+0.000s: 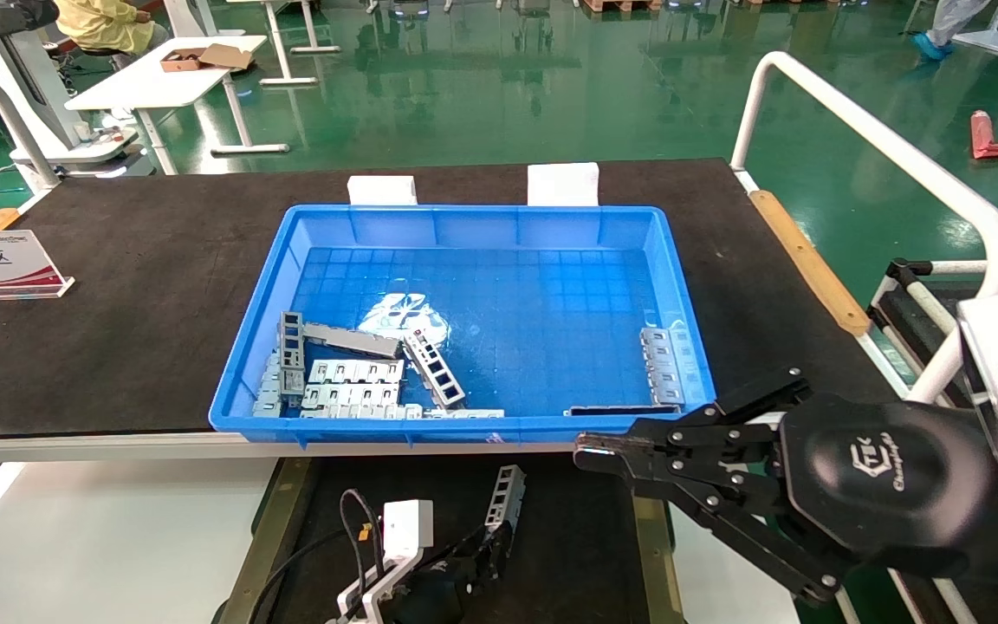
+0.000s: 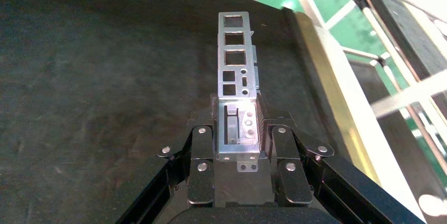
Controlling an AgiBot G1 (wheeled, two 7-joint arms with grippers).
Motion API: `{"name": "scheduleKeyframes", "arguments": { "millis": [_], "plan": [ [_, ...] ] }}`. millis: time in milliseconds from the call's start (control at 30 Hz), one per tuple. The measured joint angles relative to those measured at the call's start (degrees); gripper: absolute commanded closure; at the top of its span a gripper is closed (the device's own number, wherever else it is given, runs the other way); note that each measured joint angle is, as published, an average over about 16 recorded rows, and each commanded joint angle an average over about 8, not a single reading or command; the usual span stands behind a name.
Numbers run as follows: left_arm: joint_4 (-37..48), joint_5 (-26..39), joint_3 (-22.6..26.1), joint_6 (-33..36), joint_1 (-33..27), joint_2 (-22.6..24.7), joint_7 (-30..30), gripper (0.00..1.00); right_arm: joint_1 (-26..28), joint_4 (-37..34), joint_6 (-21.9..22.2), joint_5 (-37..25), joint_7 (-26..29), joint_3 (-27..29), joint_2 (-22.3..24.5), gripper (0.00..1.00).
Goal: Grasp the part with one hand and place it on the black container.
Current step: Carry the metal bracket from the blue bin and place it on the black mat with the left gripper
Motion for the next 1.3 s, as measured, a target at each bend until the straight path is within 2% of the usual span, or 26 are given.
{"name": "scheduleKeyframes", "arguments": {
  "millis": [267, 633, 700, 767, 833, 967, 1033, 1100, 1300],
  "plan": [
    [3.1, -0.7, -0.2, -2.4, -0.8, 2.9, -0.5, 1.00, 0.0, 0.0, 0.0, 0.0, 0.0, 0.0, 0.0, 1.00],
    [8.1, 0.7, -1.7, -1.9, -1.2, 5.7, -1.1, 1.00, 0.0, 0.0, 0.0, 0.0, 0.0, 0.0, 0.0, 1.00],
    [8.8, 1.1, -2.1, -1.7, -1.2, 6.1, -1.3, 1.00, 0.0, 0.0, 0.0, 0.0, 0.0, 0.0, 0.0, 0.98],
    [9.5, 1.6, -2.5, -1.4, -1.1, 6.4, -1.5, 0.97, 0.0, 0.0, 0.0, 0.0, 0.0, 0.0, 0.0, 0.90],
    [10.1, 2.0, -2.9, -1.2, -1.0, 6.8, -1.6, 0.85, 0.0, 0.0, 0.0, 0.0, 0.0, 0.0, 0.0, 0.67],
    [11.1, 2.9, -3.7, -0.7, -0.8, 7.3, -2.0, 0.36, 0.0, 0.0, 0.0, 0.0, 0.0, 0.0, 0.0, 0.19],
    [11.6, 3.3, -4.1, -0.4, -0.6, 7.5, -2.2, 0.14, 0.0, 0.0, 0.0, 0.0, 0.0, 0.0, 0.0, 0.02],
    [11.9, 3.7, -4.5, -0.2, -0.5, 7.7, -2.4, 0.01, 0.0, 0.0, 0.0, 0.0, 0.0, 0.0, 0.0, 0.00],
    [12.5, 4.8, -5.4, 0.4, -0.1, 8.1, -2.7, 0.00, 0.0, 0.0, 0.0, 0.0, 0.0, 0.0, 0.0, 0.00]
  ]
}}
